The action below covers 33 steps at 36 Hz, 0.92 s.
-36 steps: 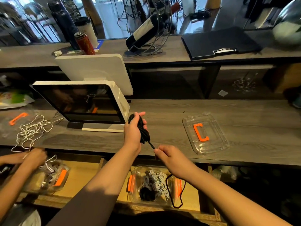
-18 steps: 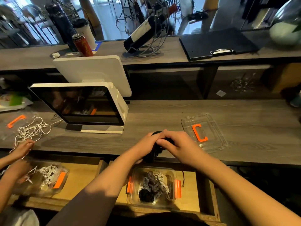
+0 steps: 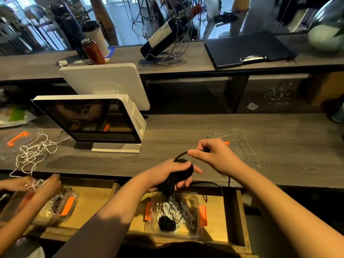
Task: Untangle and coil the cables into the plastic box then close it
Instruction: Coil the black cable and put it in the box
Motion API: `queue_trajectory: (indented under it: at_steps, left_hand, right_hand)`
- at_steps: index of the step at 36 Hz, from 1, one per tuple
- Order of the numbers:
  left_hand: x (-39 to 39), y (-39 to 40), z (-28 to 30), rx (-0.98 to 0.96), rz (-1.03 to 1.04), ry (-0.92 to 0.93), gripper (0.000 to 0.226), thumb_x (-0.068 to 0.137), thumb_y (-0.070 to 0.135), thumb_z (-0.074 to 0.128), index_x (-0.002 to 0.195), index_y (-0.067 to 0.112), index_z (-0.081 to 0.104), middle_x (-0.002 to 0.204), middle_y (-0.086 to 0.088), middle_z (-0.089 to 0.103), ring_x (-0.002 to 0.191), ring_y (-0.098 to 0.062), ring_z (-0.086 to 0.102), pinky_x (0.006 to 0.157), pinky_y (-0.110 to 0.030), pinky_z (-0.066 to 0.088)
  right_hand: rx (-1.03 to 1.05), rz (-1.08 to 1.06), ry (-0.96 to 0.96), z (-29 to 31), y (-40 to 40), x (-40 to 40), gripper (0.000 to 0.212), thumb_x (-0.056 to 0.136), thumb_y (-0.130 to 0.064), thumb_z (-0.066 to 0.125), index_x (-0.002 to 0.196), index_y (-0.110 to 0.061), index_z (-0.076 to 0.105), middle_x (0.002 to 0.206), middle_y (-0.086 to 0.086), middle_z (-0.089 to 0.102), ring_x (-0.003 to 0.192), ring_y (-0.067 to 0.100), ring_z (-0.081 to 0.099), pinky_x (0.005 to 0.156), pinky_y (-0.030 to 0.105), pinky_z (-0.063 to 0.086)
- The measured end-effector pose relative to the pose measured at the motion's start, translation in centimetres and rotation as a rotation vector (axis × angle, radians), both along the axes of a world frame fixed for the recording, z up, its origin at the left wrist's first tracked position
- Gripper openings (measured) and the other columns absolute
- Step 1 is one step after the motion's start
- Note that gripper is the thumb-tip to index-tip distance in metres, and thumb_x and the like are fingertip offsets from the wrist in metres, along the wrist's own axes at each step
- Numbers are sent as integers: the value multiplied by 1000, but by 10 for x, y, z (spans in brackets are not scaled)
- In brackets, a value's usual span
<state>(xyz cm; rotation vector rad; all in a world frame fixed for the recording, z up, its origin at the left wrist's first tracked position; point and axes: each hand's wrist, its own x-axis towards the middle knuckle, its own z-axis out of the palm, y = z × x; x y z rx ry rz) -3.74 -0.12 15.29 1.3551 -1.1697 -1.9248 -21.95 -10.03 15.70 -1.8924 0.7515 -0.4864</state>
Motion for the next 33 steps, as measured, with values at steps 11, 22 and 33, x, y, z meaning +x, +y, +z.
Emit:
queue_trajectory:
  at_steps: [11,22,33]
  left_hand:
    - [-8,-13,4,-135,760,333,52,100,43,39,128,6,62,115,-16,70,108,-27,65,99,-41,52]
    - [-17,-41,18,-102,1222,500,47,105,49,39,113,11,66,71,-1,55,58,-11,48,56,-24,40]
    - [-16,-32,-1,-371,798,-664,40,102,46,49,97,10,65,71,4,54,63,-6,51,62,-30,40]
  right_hand:
    - [482,77,-40,-11,4,0,41,102,-44,43,79,-16,60,63,-3,43,52,11,34,49,25,27]
    - [489,55,-34,-17,38,22,44,108,-33,33,86,-7,61,62,0,43,47,6,35,46,17,31]
    - [92,276,218,2,65,20,29,103,-30,50,86,-16,68,64,-5,54,56,8,47,59,28,39]
